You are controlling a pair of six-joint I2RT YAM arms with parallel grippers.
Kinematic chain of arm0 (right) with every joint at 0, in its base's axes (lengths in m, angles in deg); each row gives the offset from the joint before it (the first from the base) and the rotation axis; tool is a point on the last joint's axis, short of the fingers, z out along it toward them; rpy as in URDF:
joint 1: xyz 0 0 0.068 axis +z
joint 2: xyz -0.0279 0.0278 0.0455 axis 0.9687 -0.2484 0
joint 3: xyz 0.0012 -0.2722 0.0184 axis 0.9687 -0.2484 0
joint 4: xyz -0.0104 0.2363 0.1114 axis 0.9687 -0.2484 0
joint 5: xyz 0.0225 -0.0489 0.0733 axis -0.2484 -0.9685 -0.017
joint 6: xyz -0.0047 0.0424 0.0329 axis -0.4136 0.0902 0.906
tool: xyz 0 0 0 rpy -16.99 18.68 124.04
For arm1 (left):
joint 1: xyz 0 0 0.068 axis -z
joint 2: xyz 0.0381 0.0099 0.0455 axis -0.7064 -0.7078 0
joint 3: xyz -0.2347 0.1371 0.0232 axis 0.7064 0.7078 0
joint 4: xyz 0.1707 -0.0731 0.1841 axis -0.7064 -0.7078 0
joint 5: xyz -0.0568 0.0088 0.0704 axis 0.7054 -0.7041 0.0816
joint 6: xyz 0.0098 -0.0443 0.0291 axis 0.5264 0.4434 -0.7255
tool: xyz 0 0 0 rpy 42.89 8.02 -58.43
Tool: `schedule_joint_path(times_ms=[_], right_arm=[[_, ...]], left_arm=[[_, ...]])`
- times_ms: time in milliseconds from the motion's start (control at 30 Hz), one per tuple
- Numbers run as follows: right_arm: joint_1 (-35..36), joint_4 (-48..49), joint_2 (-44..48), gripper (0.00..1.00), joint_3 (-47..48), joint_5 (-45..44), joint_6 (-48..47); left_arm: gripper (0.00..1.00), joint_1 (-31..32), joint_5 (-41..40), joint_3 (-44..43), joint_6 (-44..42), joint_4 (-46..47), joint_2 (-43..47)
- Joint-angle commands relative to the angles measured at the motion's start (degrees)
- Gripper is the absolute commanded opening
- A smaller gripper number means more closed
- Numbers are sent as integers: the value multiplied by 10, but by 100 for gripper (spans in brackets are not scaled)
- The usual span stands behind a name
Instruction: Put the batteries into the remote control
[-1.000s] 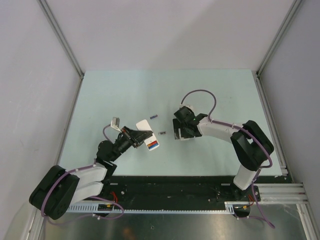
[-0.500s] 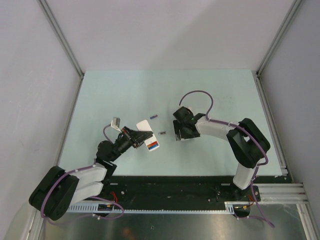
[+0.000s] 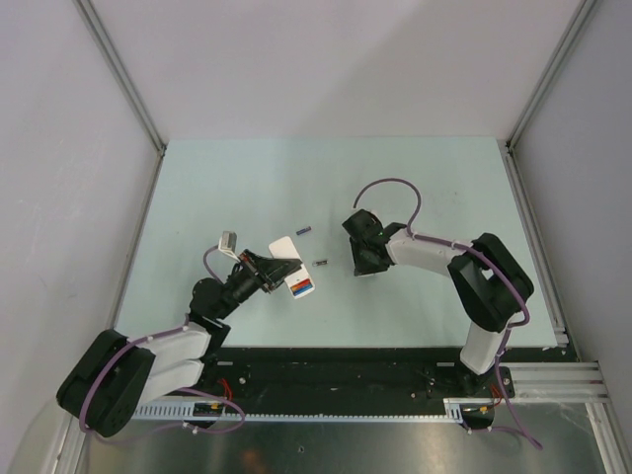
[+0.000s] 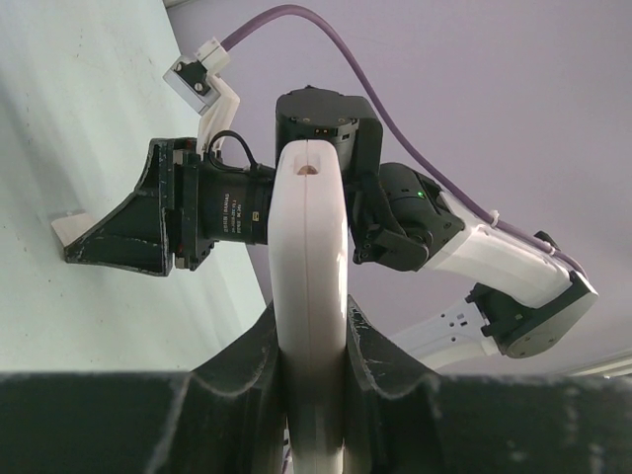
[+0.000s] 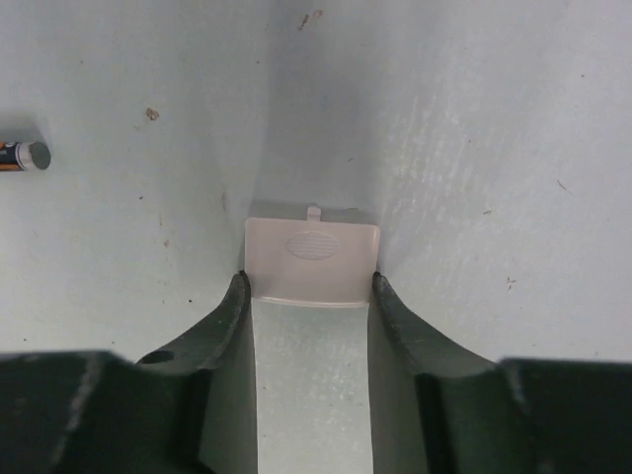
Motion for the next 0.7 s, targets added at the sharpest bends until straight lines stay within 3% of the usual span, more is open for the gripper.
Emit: schedule_joint_path(times_ms=[0, 67, 200, 333, 467, 667], right_arm=[[-1, -34, 19, 24, 12, -8, 3], [1, -59, 53, 16, 12, -13, 2], [19, -143, 168, 12, 45, -14, -7], [81, -265, 214, 10, 126, -17, -20], [111, -327, 220, 9, 209, 6, -28], [143, -357, 186, 8, 258, 25, -27]], left_arm=[[0, -4, -7, 23, 13, 26, 1], [0, -3, -15, 22, 19, 26, -13], [0, 15, -42, 0, 26, 27, -55], [0, 38, -49, -46, 24, 27, -122], [0, 55, -48, -82, 44, 67, -190], [0, 87, -58, -128, 50, 83, -253]])
